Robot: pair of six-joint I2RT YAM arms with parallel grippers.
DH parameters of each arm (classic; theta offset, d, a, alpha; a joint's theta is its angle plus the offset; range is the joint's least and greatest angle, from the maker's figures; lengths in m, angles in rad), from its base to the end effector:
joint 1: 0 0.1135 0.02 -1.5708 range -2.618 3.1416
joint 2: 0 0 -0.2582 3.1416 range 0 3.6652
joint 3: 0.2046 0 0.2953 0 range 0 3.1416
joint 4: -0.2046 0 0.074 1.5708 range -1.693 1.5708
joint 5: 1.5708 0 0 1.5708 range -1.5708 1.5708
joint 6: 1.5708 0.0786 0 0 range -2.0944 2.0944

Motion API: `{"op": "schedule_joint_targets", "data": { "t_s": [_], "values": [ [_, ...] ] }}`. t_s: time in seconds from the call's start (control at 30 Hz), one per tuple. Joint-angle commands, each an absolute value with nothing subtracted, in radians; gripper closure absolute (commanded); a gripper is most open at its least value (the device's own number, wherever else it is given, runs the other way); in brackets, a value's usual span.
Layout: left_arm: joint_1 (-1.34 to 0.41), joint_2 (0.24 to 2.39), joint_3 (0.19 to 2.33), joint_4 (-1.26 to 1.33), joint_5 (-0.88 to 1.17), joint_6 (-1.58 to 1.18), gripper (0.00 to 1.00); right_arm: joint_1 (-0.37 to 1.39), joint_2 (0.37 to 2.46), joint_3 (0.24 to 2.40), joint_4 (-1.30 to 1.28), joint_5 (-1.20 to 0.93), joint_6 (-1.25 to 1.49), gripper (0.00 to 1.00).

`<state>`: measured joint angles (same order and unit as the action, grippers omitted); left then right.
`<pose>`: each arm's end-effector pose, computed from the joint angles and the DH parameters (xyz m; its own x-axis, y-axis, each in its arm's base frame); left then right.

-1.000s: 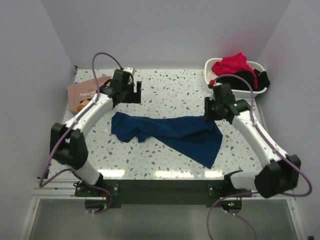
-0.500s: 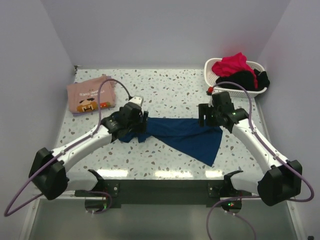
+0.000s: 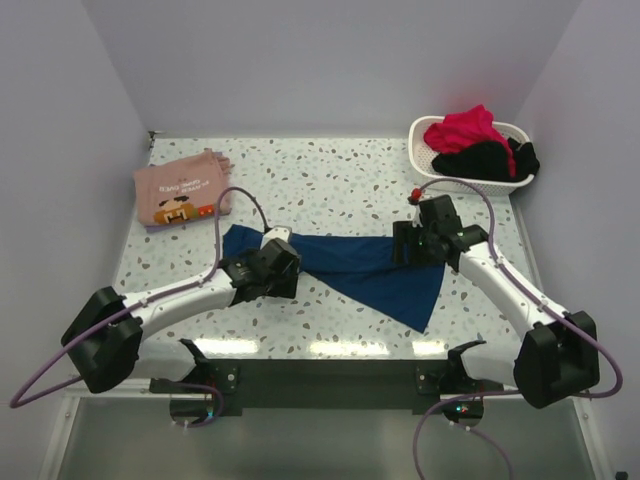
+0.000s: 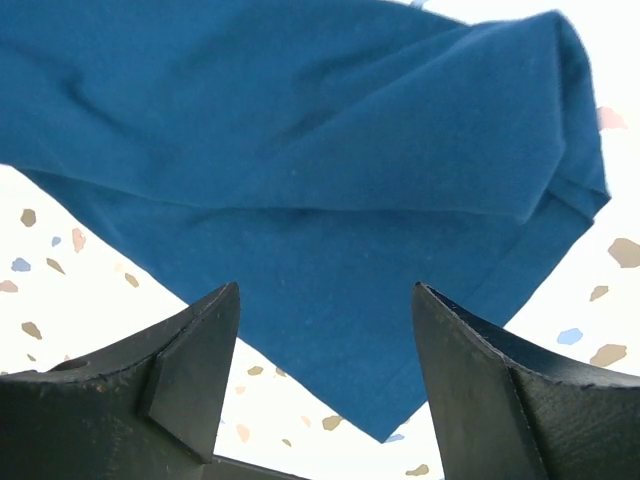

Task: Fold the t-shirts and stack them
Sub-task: Flatten the tshirt out

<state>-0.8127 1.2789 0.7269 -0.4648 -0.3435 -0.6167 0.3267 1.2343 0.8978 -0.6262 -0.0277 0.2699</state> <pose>0.2263 -0.2005 0.1344 -0.8020 0.0550 -0.5948 0.1203 0.9902 -0.0706 0.2973 0.1030 0.1932 -0.8387 -0.0028 -0.5446 -0.1163 0.9778 0.1742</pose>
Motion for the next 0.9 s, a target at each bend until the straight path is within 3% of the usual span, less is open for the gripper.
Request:
{"op": "schedule_joint_targets", "data": {
  "t_s": [0.0, 0.57, 0.87],
  "values": [
    [-0.816, 1.327, 0.715, -0.376, -0.342, -0.646, 0.18, 0.327, 1.235, 0.868, -0.583, -0.064, 0.287, 0.27],
    [-0.815, 1.456, 0.719, -0.232, -0.387, -0.592, 0.17, 0.327, 1.207, 0.851, -0.598, -0.043, 0.302, 0.26],
    [-0.811, 1.506, 0.732, -0.206, -0.405, -0.580, 0.39, 0.315, 1.140, 0.839, -0.620, 0.100, 0.304, 0.20]
  ]
}}
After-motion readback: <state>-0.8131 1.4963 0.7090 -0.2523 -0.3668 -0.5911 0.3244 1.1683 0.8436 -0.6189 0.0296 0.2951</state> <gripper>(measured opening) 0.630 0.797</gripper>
